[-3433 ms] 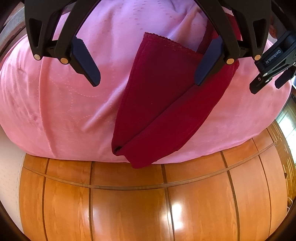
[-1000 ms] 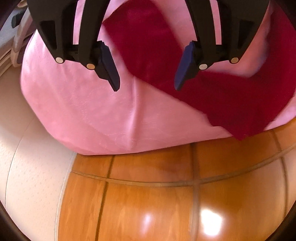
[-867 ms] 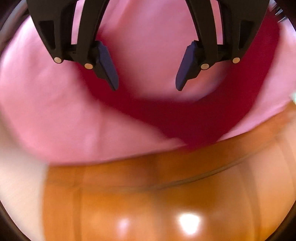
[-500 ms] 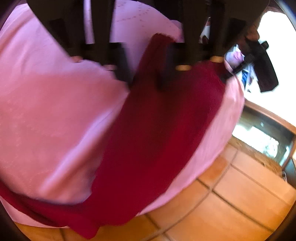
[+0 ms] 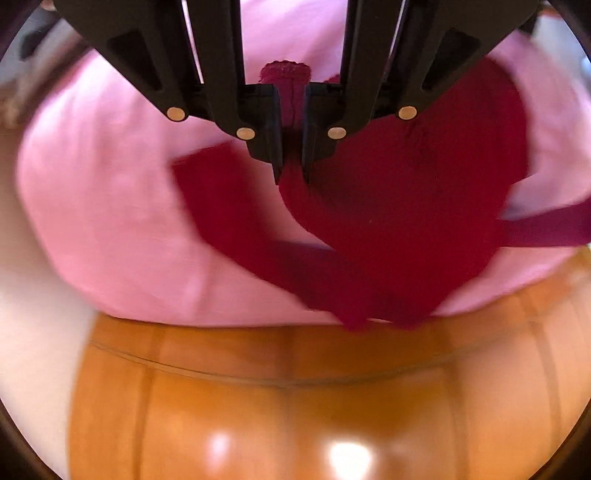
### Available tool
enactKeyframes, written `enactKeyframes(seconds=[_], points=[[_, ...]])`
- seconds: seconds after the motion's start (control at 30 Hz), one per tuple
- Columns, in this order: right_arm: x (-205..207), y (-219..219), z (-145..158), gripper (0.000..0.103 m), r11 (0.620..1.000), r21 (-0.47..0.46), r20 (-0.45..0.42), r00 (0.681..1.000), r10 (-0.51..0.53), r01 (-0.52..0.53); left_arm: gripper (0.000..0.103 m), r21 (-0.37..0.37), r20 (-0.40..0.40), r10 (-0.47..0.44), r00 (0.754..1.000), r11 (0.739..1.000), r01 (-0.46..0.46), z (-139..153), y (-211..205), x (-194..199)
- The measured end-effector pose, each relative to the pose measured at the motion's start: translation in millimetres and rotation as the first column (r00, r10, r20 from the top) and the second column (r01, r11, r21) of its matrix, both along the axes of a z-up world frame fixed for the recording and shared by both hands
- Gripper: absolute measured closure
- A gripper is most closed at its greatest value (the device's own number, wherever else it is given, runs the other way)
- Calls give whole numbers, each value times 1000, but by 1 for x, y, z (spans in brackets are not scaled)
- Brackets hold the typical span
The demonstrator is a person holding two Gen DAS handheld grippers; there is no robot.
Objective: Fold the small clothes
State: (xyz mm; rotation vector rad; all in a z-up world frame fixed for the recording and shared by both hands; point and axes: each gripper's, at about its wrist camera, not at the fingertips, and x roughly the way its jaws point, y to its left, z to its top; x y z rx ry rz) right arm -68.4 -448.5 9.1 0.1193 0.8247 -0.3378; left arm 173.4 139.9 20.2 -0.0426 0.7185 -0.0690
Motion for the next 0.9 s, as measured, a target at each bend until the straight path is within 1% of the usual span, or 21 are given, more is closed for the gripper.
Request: enactKeyframes(seconds=[0.03,0.07,0.13,0.2,0.23,0.27,0.3,0.37,0.4,0.43,0.47,0.5,0.53,0.57,0.6,0.63,0.67,0.7,0.73,0.83,0.9], points=[[10,-5,-2,96,1000,0,-15,1000,-14,14,79,18,-5,44,999,999,-44,-1,0,5],[13,-10,-8,96,1000,0,-29,999,-26,26,62,17,2,77,997,997,-77,1,-1,6],[19,-9,-20,96,999,1,-56,998,-32,32,37,-58,52,87,995,995,-84,5,-6,-10],[24,-4,-35,96,999,-11,-75,997,-32,32,36,-145,59,-4,998,989,13,1,-18,-29],[21,-6,-45,96,999,-11,-82,996,-35,35,36,-197,43,-73,996,977,81,-3,-28,-37],[23,-8,-51,95,999,3,-91,995,-39,39,36,-266,21,-173,985,948,172,-12,-45,-46],[25,-3,-54,95,999,12,-95,995,-41,42,36,-306,0,-242,970,924,230,-20,-58,-50],[27,-8,-63,95,999,27,-103,994,-43,46,36,-404,-58,-386,921,852,332,-40,-89,-56],[27,-8,-68,95,998,36,-109,993,-41,45,36,-472,-87,-465,881,798,375,-54,-110,-60],[27,-7,-70,95,998,39,-111,993,-40,44,36,-511,-109,-512,852,764,394,-65,-124,-61],[28,-8,-72,95,998,40,-114,993,-39,43,36,-540,-132,-548,826,739,403,-75,-139,-62],[29,-7,-73,95,998,42,-115,993,-38,43,36,-569,-159,-591,791,710,415,-87,-156,-63],[27,-1,-71,95,998,43,-115,993,-37,42,36,-589,-172,-613,771,692,419,-93,-166,-61],[25,-1,-69,95,998,43,-115,993,-35,40,36,-607,-187,-628,755,678,414,-100,-177,-60],[25,0,-69,95,998,44,-113,993,-34,39,36,-618,-211,-637,742,674,403,-110,-187,-58],[23,0,-69,95,998,46,-110,993,-33,38,44,-622,-234,-636,736,679,389,-119,-192,-55],[25,-1,-68,95,998,47,-108,994,-32,38,72,-630,-250,-633,733,681,373,-126,-195,-52],[24,0,-66,95,998,46,-101,994,-31,36,86,-639,-256,-636,728,677,366,-129,-199,-50],[22,1,-64,95,998,47,-96,995,-28,32,95,-643,-254,-635,730,674,363,-129,-197,-52],[12,8,-53,95,999,52,-79,997,-4,8,96,-614,-183,-627,757,675,410,-109,-184,-67],[1,20,-43,95,998,60,-62,997,38,-34,96,-586,-142,-608,782,688,428,-91,-162,-77]])
